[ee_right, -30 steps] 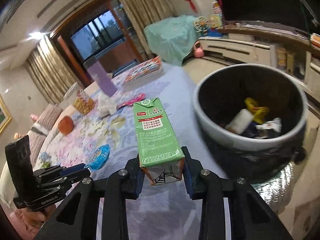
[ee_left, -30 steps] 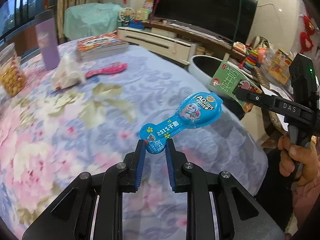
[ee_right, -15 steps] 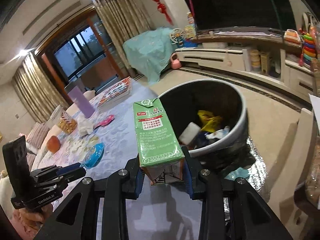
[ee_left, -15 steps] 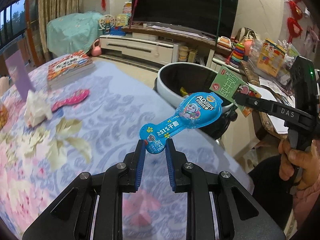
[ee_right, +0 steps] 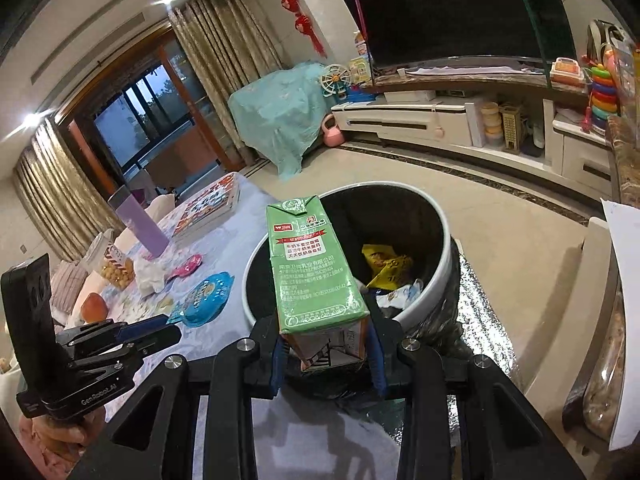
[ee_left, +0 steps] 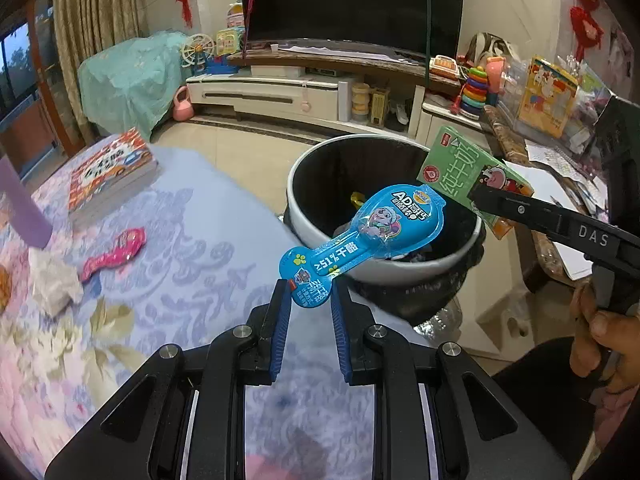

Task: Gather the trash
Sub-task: 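Carry the blue lollipop packet and green carton over the trash bin, then open both grippers over the bin to drop the packet and carton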

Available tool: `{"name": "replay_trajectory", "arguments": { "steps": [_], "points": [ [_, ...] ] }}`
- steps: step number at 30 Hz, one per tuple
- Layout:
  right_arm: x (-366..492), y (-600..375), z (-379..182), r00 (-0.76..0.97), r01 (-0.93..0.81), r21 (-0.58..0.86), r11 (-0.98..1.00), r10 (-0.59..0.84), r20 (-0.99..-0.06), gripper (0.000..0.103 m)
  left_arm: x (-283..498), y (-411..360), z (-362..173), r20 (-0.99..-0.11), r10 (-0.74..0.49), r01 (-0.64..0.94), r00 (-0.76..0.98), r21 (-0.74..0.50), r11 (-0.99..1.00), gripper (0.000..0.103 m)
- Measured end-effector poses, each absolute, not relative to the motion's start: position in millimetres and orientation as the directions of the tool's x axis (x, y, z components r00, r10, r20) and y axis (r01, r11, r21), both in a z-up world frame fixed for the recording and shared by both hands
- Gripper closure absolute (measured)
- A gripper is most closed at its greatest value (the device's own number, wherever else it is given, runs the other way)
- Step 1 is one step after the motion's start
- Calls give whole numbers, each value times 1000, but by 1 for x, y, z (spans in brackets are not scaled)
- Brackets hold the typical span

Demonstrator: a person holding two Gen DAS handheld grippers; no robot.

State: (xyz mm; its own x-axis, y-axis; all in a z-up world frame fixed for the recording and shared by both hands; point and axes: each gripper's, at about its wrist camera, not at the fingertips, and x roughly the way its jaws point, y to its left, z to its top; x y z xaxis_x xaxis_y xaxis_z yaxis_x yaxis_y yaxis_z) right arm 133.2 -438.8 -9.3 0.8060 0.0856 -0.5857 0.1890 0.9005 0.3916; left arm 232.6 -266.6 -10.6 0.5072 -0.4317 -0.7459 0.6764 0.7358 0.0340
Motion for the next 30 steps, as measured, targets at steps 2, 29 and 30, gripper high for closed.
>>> {"name": "replay_trajectory", "arguments": {
  "steps": [2,29,30],
  "points": [
    [136,-443,-9,806,194,394,898,83,-586,70,236,-274,-10,-749,-424,679,509,47,733,84],
    [170,-463,-16,766,216,367,905,75,-638,70,267,-322,-21,-785,-359,682,504,106,724,83],
    [171,-464,-16,765,217,366,905,75,-640,70,268,-323,-20,-786,-359,682,504,107,724,83]
  ]
}}
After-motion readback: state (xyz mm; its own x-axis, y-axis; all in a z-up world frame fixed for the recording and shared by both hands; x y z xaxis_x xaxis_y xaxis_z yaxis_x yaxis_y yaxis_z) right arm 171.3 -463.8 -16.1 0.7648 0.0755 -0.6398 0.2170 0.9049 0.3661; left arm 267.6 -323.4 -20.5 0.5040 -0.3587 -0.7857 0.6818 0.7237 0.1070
